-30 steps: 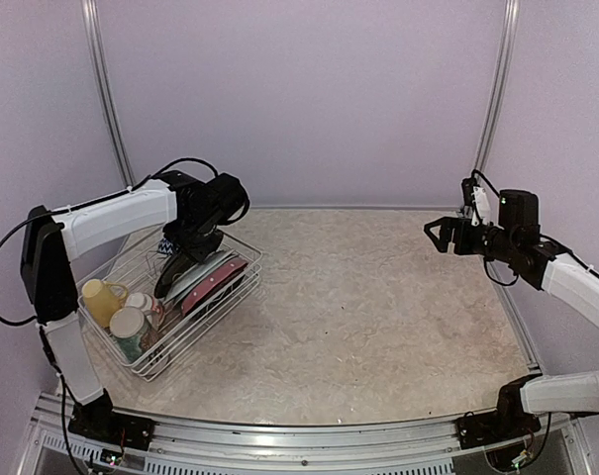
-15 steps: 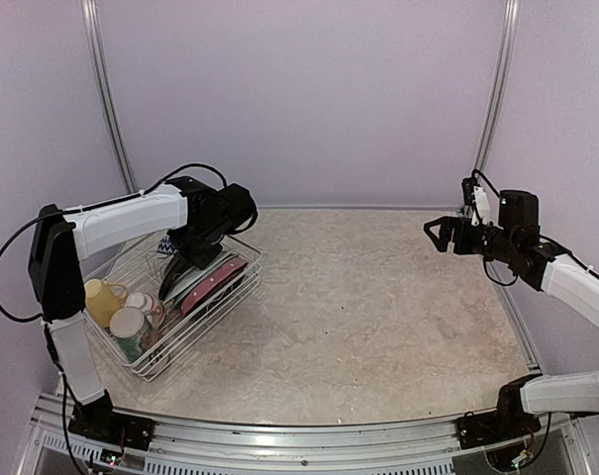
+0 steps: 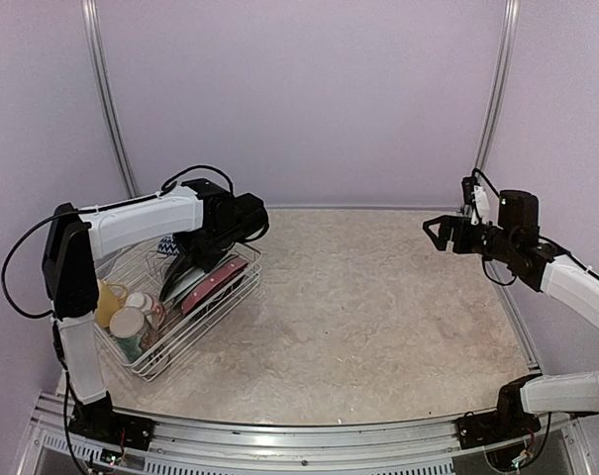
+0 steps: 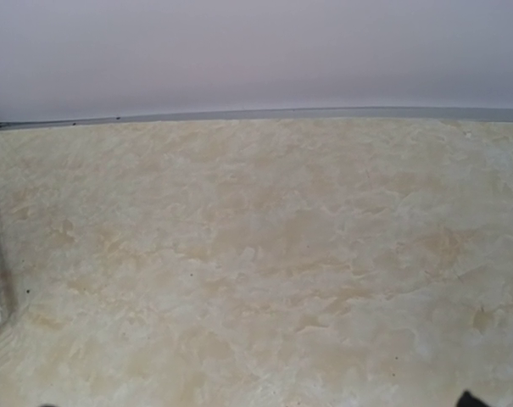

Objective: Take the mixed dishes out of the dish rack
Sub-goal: Grab the plate from the dish rack.

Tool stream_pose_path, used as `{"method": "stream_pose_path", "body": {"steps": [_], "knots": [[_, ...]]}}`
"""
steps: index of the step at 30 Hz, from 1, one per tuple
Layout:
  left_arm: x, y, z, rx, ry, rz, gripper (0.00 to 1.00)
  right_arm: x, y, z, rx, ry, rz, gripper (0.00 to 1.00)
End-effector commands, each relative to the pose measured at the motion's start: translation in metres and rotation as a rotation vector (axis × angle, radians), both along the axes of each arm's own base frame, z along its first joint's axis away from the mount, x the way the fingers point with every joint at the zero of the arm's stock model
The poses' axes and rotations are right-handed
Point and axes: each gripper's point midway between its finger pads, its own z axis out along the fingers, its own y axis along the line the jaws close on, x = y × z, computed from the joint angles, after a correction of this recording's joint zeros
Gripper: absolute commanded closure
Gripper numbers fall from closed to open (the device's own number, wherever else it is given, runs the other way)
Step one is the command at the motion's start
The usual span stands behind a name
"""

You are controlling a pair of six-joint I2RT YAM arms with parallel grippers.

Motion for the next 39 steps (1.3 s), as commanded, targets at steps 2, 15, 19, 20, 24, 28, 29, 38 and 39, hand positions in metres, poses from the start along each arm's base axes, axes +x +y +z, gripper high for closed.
{"method": "stream_pose_path", "body": {"steps": [2,15,19,20,24,28,29,38,39], "knots": [[0.001,0.017,0.044,0.133,-0.144,0.048,1.00,-0.002,0.005,-0.009,0.008,0.013,0.015,0.00],[-0.017,0.007,0.092,0.145,-0.235,0.042,1.00,-0.001,0.007,-0.011,0.020,0.018,0.018,0.00],[-0.023,0.007,0.106,0.134,-0.267,0.038,1.00,-0.001,0.008,-0.011,0.021,0.020,0.020,0.00],[-0.025,0.006,0.109,0.134,-0.278,0.034,1.00,0.000,0.008,-0.012,0.021,0.023,0.020,0.00],[-0.030,0.005,0.126,0.110,-0.330,0.019,1.00,0.001,0.011,-0.013,0.027,0.031,0.026,0.00],[-0.034,0.003,0.143,0.063,-0.374,0.012,1.00,0.002,0.014,-0.013,0.030,0.032,0.032,0.00],[-0.035,0.003,0.148,0.048,-0.386,0.010,1.00,0.002,0.014,-0.013,0.031,0.034,0.031,0.00],[-0.026,-0.012,0.189,-0.170,-0.503,-0.060,1.00,0.003,0.023,-0.011,0.027,0.041,0.045,0.00],[-0.023,-0.019,0.193,-0.217,-0.509,-0.081,1.00,0.003,0.023,-0.012,0.025,0.043,0.043,0.00]]}}
